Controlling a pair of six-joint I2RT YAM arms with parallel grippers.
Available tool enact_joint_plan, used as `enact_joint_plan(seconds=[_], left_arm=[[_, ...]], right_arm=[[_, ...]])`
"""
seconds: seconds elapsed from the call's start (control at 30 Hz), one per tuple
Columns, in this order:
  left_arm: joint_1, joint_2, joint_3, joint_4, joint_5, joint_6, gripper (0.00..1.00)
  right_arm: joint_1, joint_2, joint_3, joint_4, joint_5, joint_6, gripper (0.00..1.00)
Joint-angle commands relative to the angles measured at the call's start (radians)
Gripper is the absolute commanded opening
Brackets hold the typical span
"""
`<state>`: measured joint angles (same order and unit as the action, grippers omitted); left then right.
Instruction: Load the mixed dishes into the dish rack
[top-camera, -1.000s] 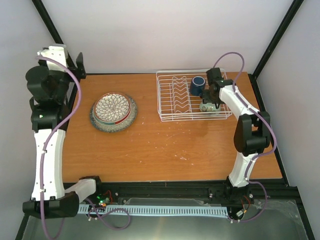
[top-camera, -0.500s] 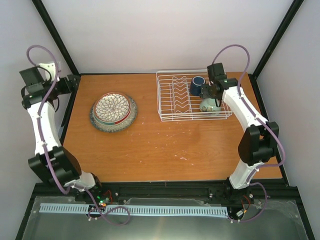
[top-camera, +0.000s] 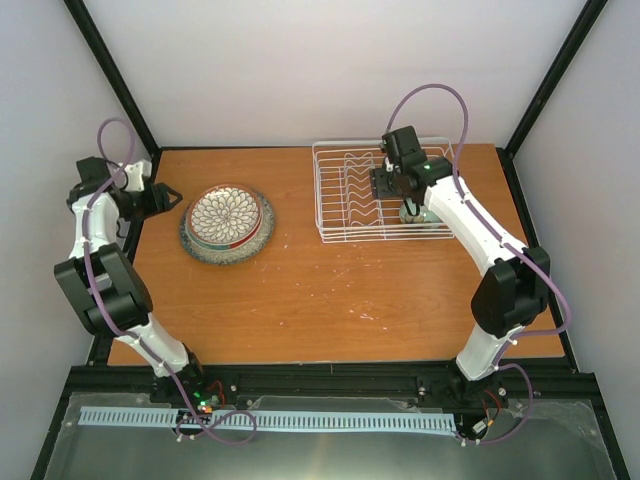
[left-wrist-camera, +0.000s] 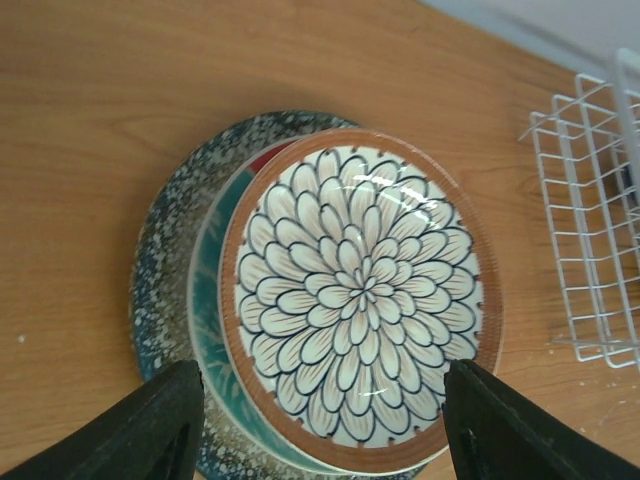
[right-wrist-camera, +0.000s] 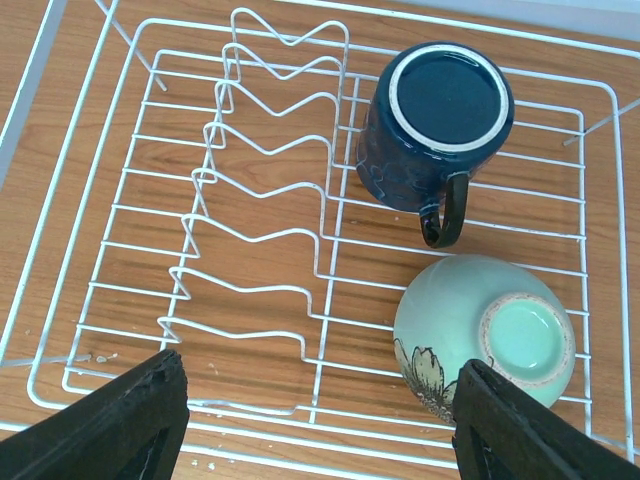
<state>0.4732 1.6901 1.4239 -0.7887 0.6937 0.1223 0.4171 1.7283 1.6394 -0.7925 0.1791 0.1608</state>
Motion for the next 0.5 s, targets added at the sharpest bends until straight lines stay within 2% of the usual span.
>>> enact_joint_plan(seconds=[0.0, 0.13, 0.3, 0.47], left_arm=[[0.002, 0.032, 0.004, -0.016, -0.061, 0.014, 0.66], [0.002, 0.094, -0.007, -0.012, -0.096, 0.011, 0.63], [0.001, 0.171, 0.022, -0.03, -0.047, 0.024, 0.5], [0.001, 0.21, 0.028, -0.031, -0.015, 0.032, 0.49]], right_arm=[[0.021, -0.028, -0.008, 0.016, 0.002, -0.007, 0.72], [0.026, -0.036, -0.018, 0.016, 0.006, -0.006, 0.72], [0.029, -0.042, -0.033, 0.024, 0.003, 0.0, 0.72], [0.029, -0.042, -0.034, 0.027, -0.001, 0.002, 0.72]])
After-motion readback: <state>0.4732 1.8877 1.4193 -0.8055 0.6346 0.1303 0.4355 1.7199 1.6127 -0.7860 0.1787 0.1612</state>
